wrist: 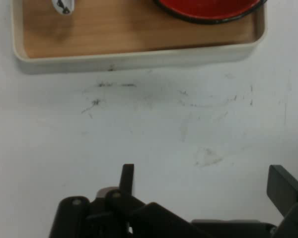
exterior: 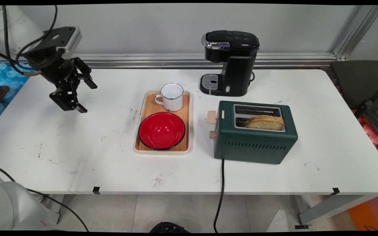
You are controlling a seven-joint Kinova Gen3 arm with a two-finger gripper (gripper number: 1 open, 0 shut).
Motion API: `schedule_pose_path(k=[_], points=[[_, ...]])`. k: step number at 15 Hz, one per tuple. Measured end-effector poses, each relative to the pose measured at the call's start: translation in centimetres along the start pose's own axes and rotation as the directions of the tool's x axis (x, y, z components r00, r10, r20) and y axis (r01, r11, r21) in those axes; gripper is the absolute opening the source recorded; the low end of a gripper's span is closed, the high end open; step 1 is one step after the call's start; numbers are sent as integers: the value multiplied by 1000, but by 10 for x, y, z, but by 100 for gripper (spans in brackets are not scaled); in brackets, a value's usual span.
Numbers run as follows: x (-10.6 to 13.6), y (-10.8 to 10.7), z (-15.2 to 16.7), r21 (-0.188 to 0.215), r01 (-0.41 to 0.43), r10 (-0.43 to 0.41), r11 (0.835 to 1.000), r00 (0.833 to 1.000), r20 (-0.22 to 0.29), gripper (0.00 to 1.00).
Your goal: Press the toaster switch
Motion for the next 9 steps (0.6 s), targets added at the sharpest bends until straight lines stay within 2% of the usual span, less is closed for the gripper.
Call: schedule_pose_path(k=[4, 9], points=[[17, -3, -1, -9, 7, -7, 1000, 999, -36, 100], [55, -8, -6, -18, 4, -5, 1000, 995, -98, 100]])
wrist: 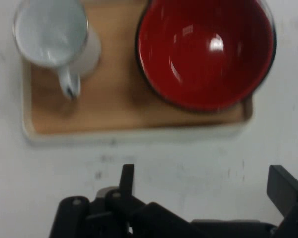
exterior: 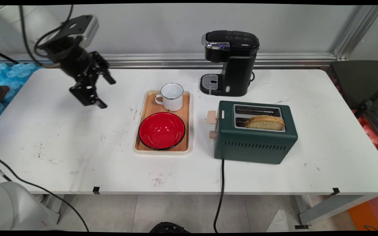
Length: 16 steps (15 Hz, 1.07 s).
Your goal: Press the toaster switch
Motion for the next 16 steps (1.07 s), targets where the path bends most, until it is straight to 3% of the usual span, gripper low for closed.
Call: schedule_pose_path(k=[5, 6, 12, 16], points=[[51, -5, -2, -5, -11, 11, 1000, 997, -73, 100], [62, -5, -2, -6, -13, 13, 1000, 996, -92, 0], [124, -4, 3, -16, -31, 28, 999, 982, -186, 0], [149, -3, 9, -17, -37, 32, 999, 976, -217, 0]])
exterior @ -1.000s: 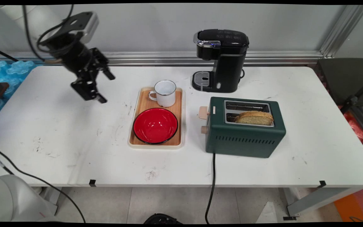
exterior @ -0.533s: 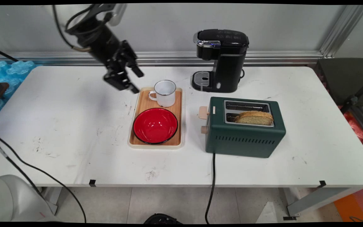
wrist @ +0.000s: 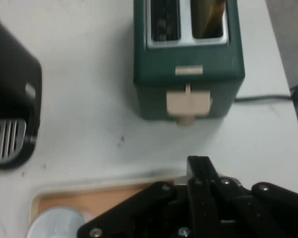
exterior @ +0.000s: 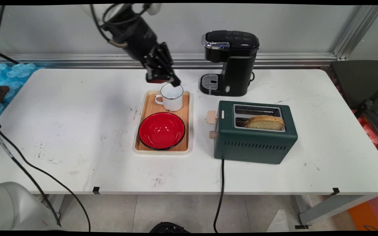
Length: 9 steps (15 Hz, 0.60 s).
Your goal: Press the toaster switch
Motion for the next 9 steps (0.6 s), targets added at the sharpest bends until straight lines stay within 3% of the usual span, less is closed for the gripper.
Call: schedule_pose_path(k=[9], points=[[26, 2, 49, -2, 2, -2, 1000, 1000, -22, 0]])
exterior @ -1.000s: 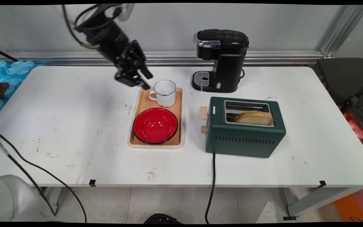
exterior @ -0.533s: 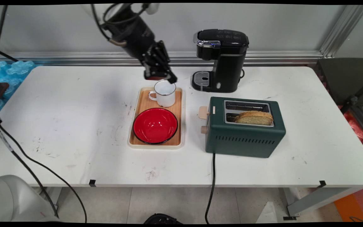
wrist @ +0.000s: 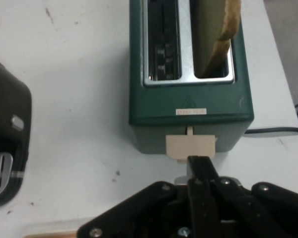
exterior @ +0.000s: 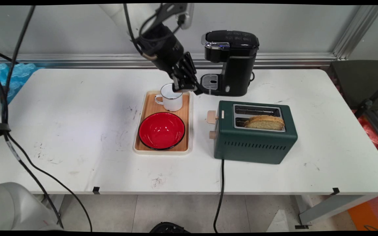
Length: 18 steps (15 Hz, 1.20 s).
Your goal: Press the toaster switch
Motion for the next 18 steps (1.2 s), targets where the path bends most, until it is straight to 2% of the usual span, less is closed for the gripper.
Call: schedule_pose_path(k=[18], points=[[-3, 6, 85, -16, 46, -46, 999, 999, 23, 0]])
